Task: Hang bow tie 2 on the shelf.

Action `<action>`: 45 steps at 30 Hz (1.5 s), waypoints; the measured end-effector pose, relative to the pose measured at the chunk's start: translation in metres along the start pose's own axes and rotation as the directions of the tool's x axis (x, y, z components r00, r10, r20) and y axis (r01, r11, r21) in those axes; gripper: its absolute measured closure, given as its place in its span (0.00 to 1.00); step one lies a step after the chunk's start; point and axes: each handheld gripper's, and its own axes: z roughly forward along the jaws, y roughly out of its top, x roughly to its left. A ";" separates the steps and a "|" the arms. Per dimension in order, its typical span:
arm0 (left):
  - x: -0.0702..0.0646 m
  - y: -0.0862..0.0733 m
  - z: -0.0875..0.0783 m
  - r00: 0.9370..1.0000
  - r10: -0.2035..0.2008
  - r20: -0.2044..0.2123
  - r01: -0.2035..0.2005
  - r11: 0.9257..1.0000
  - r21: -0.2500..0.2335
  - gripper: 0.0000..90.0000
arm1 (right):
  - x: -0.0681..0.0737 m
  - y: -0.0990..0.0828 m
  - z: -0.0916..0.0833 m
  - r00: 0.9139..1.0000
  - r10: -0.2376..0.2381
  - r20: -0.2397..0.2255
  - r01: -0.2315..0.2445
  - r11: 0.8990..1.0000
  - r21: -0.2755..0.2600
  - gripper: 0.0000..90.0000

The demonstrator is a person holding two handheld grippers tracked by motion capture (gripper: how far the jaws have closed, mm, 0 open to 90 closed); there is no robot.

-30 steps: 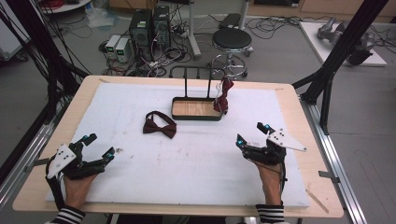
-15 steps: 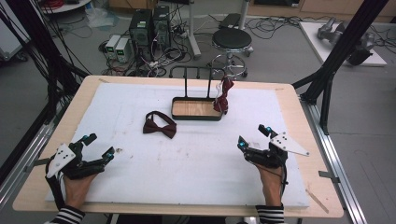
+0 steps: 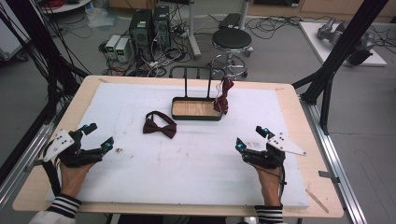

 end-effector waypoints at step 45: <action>-0.004 0.057 0.148 0.842 0.220 0.493 -0.465 0.759 0.456 0.16 | -0.003 -0.013 -0.013 1.000 0.002 0.002 -0.002 0.998 -0.055 0.11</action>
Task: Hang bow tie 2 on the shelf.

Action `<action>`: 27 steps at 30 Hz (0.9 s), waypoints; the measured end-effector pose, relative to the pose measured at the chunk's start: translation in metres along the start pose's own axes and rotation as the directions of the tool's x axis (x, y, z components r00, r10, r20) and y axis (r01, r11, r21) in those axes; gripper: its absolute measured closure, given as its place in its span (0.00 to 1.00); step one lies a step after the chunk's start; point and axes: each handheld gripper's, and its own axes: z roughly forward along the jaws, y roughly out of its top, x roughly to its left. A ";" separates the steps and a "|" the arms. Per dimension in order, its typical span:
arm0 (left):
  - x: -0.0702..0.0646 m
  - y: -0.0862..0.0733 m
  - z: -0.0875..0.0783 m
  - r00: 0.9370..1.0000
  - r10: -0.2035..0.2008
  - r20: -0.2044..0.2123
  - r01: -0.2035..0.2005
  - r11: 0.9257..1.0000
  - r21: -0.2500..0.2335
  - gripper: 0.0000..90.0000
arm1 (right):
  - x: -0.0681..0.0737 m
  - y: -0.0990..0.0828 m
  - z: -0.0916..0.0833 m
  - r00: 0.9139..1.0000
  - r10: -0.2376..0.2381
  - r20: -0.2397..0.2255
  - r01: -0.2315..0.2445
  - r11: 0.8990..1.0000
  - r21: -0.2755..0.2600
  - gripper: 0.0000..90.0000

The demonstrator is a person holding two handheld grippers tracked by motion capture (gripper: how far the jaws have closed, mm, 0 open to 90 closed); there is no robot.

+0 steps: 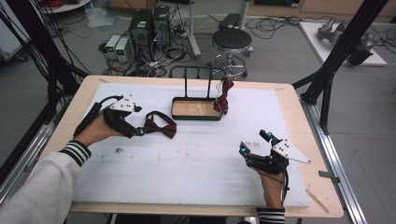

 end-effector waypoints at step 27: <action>0.013 0.012 0.068 0.976 0.157 0.152 -0.195 0.939 0.283 0.25 | 0.008 0.002 -0.004 1.000 -0.020 -0.012 0.019 0.999 -0.028 0.11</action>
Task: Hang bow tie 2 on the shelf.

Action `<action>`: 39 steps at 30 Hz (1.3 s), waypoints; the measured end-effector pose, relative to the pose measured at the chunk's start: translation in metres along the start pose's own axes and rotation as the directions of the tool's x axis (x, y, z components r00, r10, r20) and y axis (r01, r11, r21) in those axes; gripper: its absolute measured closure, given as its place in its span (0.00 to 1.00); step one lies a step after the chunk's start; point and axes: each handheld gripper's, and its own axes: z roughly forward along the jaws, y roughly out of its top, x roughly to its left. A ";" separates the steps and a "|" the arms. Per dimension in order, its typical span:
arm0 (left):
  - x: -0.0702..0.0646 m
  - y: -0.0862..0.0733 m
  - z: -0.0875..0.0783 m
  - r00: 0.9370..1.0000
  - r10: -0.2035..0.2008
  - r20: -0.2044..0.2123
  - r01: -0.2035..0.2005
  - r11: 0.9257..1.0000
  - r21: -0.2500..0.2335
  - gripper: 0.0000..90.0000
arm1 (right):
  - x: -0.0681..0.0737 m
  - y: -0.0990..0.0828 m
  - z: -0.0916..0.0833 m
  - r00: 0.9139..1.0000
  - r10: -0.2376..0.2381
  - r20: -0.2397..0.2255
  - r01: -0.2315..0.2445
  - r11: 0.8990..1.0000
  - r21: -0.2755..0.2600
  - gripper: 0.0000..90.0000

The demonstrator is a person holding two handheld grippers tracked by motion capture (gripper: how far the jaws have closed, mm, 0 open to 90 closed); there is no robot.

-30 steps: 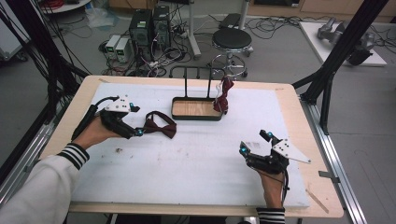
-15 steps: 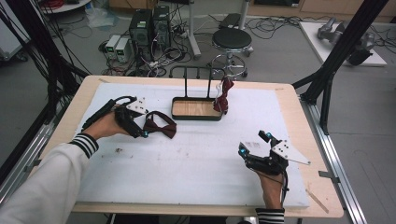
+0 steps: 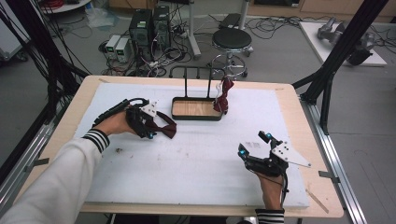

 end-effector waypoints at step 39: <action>0.003 0.006 -0.007 0.992 -0.105 0.071 0.103 0.994 0.043 0.86 | 0.008 -0.006 0.002 0.999 -0.030 -0.020 0.030 0.999 -0.013 0.11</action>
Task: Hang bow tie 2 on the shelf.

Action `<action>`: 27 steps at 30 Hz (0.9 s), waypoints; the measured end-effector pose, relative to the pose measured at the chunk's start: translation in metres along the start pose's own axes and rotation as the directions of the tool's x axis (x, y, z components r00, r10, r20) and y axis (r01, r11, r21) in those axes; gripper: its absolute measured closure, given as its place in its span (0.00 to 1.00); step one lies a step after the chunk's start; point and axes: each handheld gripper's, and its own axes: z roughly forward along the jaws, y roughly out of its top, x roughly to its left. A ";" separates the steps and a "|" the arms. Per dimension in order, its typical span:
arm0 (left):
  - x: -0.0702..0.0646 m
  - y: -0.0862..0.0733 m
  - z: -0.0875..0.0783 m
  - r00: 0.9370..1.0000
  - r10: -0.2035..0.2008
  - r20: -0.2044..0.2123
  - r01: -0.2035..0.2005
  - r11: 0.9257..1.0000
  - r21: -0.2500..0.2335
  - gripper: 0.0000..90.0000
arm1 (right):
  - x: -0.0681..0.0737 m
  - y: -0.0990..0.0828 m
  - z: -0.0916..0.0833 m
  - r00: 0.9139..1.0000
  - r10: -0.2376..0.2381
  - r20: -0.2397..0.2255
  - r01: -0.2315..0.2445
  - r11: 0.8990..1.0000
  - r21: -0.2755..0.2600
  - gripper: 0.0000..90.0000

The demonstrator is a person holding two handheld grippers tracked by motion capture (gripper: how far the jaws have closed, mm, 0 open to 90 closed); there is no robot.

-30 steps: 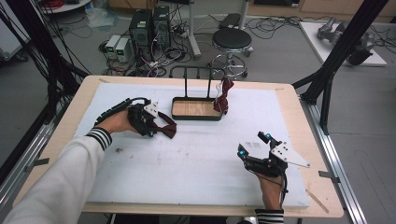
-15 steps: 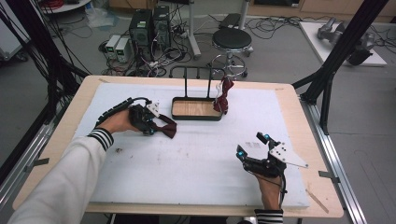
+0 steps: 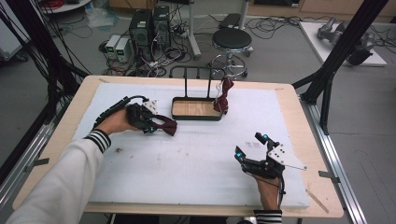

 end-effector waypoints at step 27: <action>-0.006 0.003 -0.042 0.996 -0.082 -0.030 0.068 0.943 -0.325 0.86 | 0.001 -0.004 -0.001 1.000 -0.022 0.005 0.022 1.000 -0.011 0.11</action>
